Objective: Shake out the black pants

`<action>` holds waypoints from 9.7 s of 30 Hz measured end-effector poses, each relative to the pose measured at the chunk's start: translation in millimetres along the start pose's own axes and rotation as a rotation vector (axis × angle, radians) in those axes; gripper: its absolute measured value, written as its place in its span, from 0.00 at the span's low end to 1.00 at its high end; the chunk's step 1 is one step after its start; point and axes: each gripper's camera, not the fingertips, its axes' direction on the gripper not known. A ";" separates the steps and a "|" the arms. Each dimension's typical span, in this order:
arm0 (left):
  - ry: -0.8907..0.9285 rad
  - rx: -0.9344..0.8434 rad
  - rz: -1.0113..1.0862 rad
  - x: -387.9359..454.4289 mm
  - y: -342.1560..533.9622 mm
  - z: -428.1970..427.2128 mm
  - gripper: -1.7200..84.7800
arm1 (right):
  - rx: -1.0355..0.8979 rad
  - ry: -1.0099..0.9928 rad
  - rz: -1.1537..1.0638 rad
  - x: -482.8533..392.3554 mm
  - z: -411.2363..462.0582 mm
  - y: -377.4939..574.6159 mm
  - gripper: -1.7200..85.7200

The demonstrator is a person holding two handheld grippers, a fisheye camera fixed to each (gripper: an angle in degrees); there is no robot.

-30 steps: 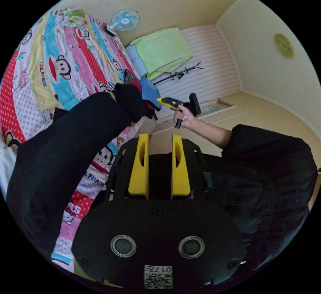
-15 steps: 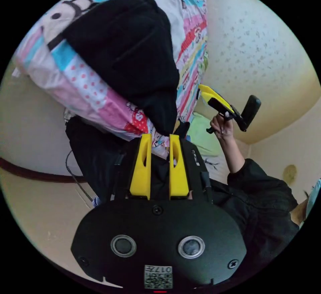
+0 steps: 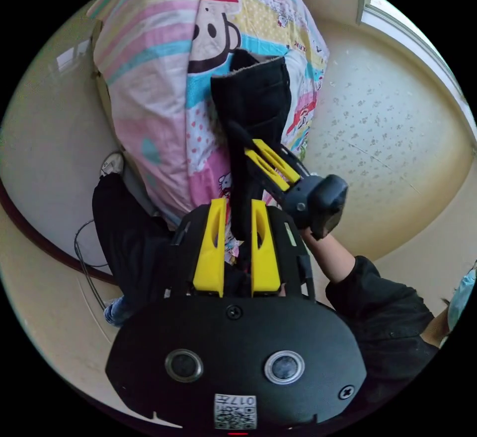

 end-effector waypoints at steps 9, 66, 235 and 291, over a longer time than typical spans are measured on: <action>-0.255 0.155 0.132 46.7 -27.4 40.9 0.20 | 0.315 0.222 0.489 95.4 -169.4 162.2 0.06; -0.955 -0.573 0.603 -93.1 -121.5 572.1 0.18 | 0.028 -1.165 1.901 122.7 116.8 1021.2 0.08; -0.216 -0.715 0.460 -87.6 -365.6 273.4 0.16 | 0.824 -1.581 1.623 242.7 259.6 962.5 0.19; -0.508 -0.543 0.354 -161.1 -200.6 334.3 0.19 | 0.404 -1.508 1.410 137.2 71.4 923.6 0.16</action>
